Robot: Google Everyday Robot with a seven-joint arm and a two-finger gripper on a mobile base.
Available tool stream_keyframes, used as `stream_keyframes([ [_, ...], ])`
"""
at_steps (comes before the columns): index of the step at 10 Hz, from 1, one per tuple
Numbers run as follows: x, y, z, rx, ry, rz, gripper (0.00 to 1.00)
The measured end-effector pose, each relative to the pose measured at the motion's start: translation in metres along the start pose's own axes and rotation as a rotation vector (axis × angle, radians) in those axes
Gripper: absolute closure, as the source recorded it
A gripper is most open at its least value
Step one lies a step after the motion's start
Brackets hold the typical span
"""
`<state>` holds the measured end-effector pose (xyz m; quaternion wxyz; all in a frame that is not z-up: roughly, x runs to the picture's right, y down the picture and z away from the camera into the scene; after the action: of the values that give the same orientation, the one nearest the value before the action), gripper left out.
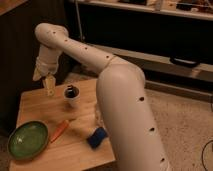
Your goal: Move the arm in a circular motion
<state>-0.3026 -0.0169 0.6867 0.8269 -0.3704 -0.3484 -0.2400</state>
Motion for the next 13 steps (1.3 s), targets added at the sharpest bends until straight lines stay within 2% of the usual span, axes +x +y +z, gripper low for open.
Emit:
stream_keyframes([
  [2, 0.000, 0.000, 0.000, 0.001, 0.000, 0.000, 0.20],
  [5, 0.015, -0.004, -0.014, 0.011, 0.043, 0.026, 0.20],
  [7, 0.056, 0.006, -0.043, 0.023, 0.097, 0.080, 0.20],
  [10, 0.105, 0.033, -0.072, 0.032, 0.136, 0.139, 0.20],
  [13, 0.120, 0.053, -0.084, 0.043, 0.163, 0.183, 0.20],
])
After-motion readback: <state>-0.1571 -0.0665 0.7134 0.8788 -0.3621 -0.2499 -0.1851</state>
